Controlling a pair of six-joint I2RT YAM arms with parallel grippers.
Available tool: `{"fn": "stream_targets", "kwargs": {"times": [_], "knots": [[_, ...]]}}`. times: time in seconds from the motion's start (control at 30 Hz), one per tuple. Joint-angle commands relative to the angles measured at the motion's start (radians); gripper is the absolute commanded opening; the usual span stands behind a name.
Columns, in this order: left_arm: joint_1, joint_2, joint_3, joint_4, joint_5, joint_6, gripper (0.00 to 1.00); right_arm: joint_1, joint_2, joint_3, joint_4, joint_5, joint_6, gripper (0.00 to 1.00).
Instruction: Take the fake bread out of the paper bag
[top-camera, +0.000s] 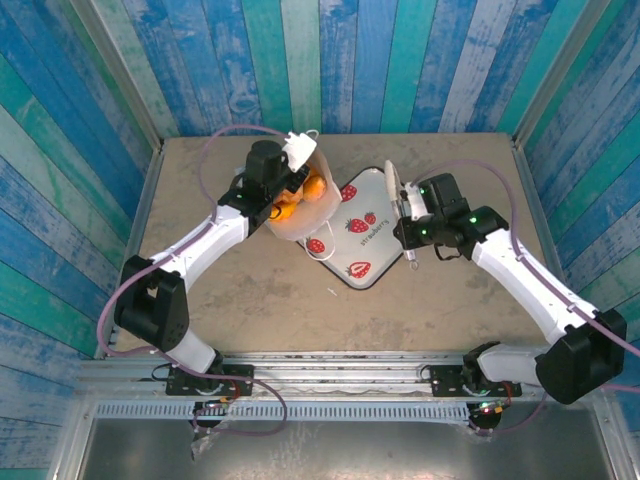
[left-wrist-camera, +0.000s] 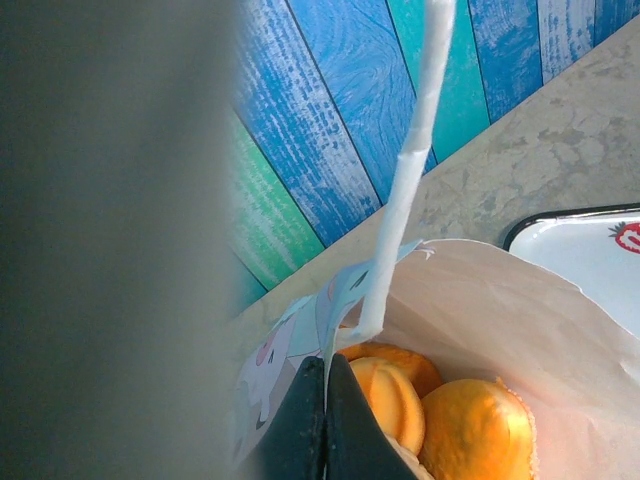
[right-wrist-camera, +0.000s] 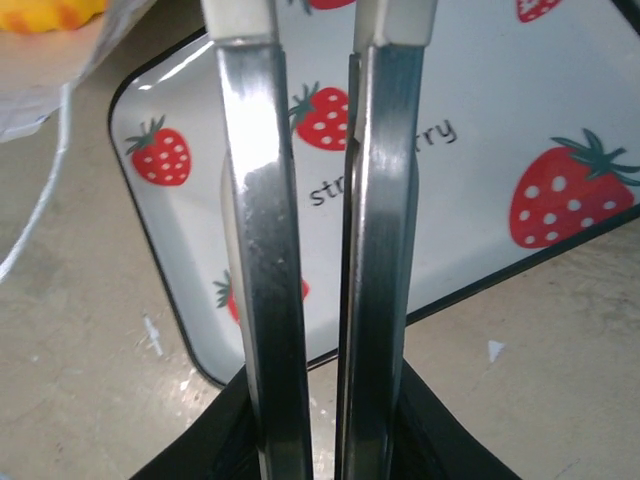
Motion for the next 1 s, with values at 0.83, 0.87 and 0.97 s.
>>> {"fn": "stream_targets", "kwargs": {"times": [0.83, 0.87, 0.97], "knots": [[-0.001, -0.042, 0.033, 0.094, 0.019, -0.062, 0.0, 0.309, 0.08, 0.264, -0.191, 0.075, 0.081, 0.33], [-0.001, -0.041, 0.033, 0.093, 0.021, -0.067, 0.0, 0.315, 0.087, 0.271, -0.19, 0.07, 0.086, 0.33], [-0.001, -0.043, 0.036, 0.087, 0.026, -0.072, 0.0, 0.326, 0.115, 0.29, -0.182, 0.068, 0.091, 0.33]]}}
